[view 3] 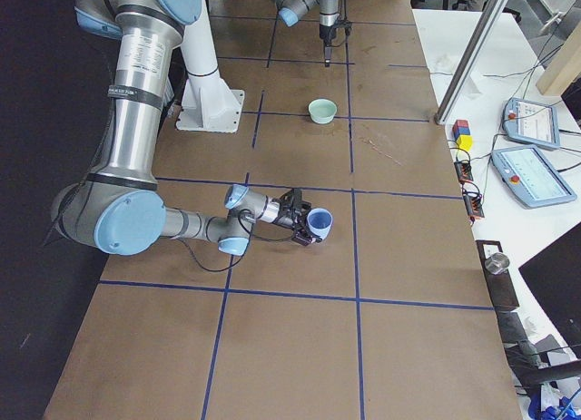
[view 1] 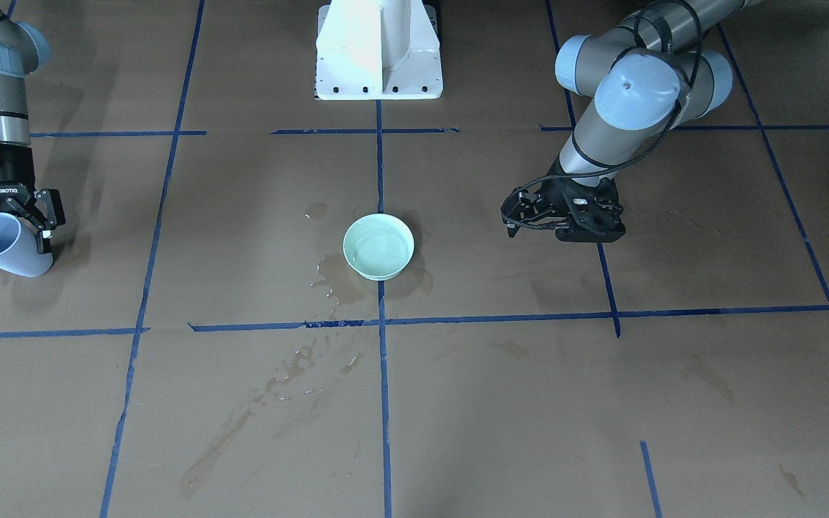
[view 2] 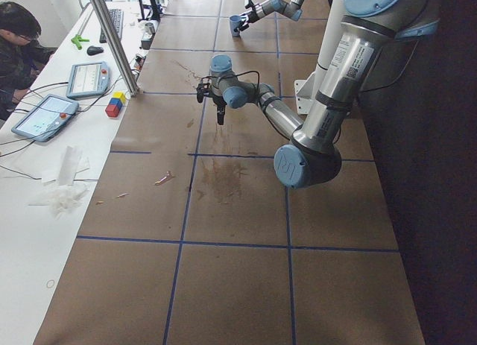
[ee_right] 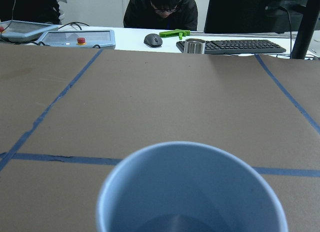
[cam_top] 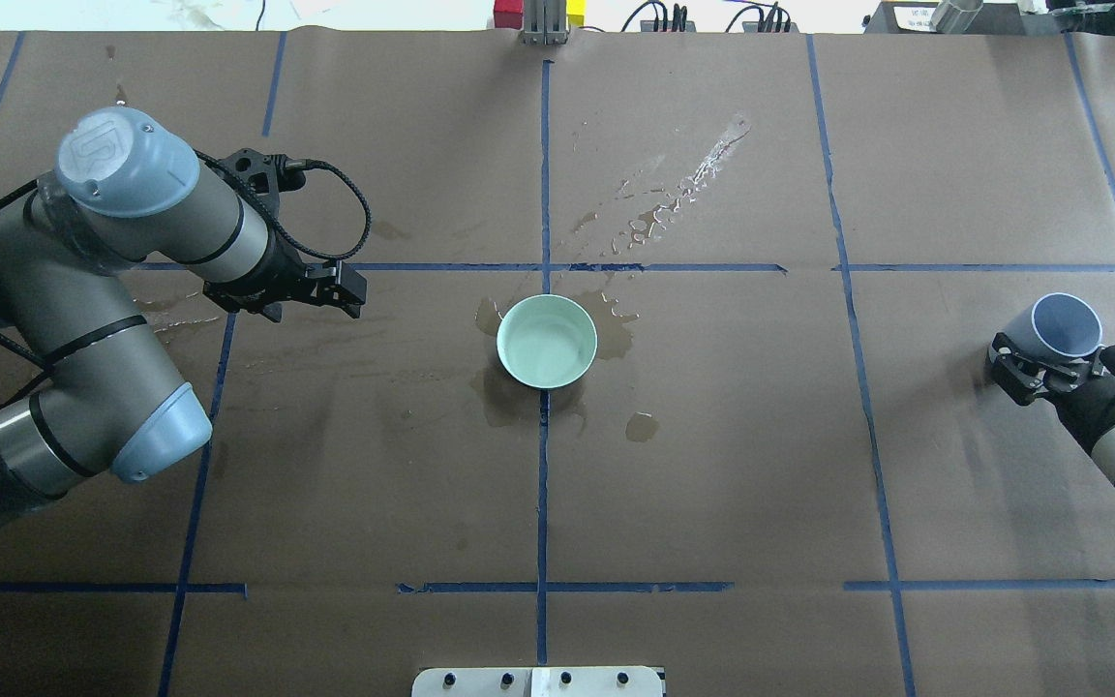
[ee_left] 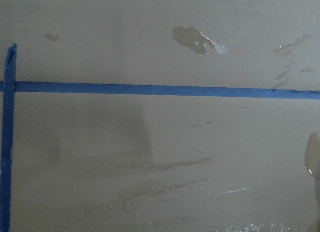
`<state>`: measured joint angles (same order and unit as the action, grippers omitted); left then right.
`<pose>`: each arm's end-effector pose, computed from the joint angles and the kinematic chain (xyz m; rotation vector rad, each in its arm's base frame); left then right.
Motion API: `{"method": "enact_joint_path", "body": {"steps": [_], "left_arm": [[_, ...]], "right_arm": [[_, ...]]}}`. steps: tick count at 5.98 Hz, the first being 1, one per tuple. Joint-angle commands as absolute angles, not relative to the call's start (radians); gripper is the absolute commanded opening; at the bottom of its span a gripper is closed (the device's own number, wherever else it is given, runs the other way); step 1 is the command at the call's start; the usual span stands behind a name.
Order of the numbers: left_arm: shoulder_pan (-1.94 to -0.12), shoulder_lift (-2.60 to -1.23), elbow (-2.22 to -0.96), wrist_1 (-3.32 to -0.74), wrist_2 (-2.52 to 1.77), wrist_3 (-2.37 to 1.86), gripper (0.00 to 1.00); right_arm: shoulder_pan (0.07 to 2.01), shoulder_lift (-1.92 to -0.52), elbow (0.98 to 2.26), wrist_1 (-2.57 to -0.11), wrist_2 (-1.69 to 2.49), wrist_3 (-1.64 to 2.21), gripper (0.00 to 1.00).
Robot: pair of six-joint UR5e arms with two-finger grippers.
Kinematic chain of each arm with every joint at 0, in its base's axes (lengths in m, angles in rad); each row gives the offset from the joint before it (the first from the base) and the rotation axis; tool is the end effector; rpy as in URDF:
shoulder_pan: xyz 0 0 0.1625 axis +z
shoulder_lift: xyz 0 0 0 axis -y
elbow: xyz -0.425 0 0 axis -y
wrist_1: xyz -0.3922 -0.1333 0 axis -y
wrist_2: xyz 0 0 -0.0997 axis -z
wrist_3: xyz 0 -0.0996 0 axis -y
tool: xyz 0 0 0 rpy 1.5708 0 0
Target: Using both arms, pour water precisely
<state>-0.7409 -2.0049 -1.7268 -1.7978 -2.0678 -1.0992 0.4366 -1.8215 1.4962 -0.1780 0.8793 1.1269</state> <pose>0.4119 -0.4931 0.3171 0.0704 0.9228 -0.0468 -0.2625 -0.3397 0.6492 0.9998 -0.6595 0.3621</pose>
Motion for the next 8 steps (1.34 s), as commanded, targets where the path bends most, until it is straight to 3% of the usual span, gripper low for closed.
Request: {"method": "enact_joint_path", "body": {"steps": [1,5,6,7,8], "left_arm": [[-0.741,-2.005,-1.727,-1.798,-2.066,-1.1,1.0],[-0.741,-2.0,-1.729,-1.799,-2.066,-1.1,1.0],[-0.741,-2.0,-1.729,-1.799,-2.066,-1.1,1.0],[-0.741,-1.999,-1.73,-1.801,-2.065,-1.1,1.0],[-0.741,-1.999,-1.735,-1.801,-2.065,-1.1,1.0]], "right_arm": [[0.437,-1.81,1.496,-0.178,0.873,1.124,1.0],[0.437,-1.812,1.496,-0.178,0.85,1.111,0.99],[0.437,-1.81,1.5,-0.178,0.847,1.111,0.83],[0.439,-1.809,1.506,-0.176,0.847,1.101,0.25],[0.445,-1.809,1.535,-0.178,0.847,1.047,0.14]]}}
